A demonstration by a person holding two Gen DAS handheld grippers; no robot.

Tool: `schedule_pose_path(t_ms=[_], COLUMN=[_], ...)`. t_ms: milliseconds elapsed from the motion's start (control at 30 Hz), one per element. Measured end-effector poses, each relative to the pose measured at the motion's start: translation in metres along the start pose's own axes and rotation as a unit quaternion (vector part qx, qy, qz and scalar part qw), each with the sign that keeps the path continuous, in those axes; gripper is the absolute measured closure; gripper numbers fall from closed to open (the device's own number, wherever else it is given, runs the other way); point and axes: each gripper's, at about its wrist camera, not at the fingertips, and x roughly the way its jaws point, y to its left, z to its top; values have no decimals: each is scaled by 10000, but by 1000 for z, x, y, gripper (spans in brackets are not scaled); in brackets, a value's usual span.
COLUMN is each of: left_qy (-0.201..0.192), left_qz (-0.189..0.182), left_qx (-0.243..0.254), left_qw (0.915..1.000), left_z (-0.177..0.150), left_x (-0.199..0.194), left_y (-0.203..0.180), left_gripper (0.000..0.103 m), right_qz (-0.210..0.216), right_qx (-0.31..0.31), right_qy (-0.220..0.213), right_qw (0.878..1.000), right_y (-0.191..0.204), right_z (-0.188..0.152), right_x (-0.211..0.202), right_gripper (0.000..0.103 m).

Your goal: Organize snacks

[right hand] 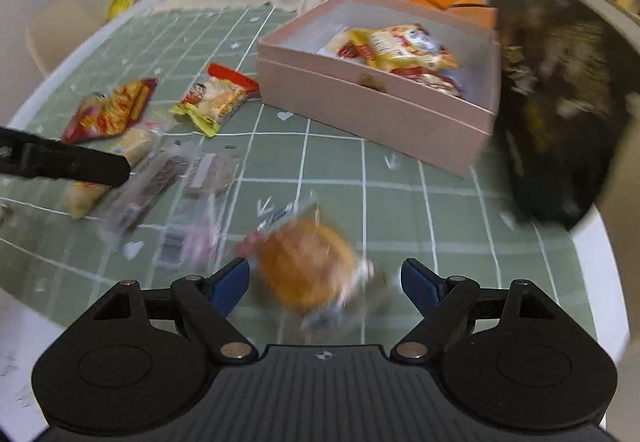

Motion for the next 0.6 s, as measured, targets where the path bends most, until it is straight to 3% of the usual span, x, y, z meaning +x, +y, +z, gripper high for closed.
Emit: schedule_pose_path(t_ms=[67,133,200,333,600], left_qy=[123,297,414,211,307], left_qz=[141,172,276,474,583], left_qx=[26,119,333,872,1465], left_qw=[9998,9993,9982,9948,9870], left_z=[4,7,8,13,28], left_x=[19,36,52,65,84], left_y=[-4,-8,-15,-30,-52], left_gripper=[66,66,65,62,54], right_qz=[244,287,211,57,-494], right_qx=[67,-48,-124,472,1219], right_qy=[210,227,337,482,362], right_qw=[9995,9993,9991,9977,9907], right_y=[-6,-4,0,-13,-17], right_z=[8,8,5,-10,-12], right_x=[14,14,7,-12,-48], right_gripper=[23,48,48,48,48])
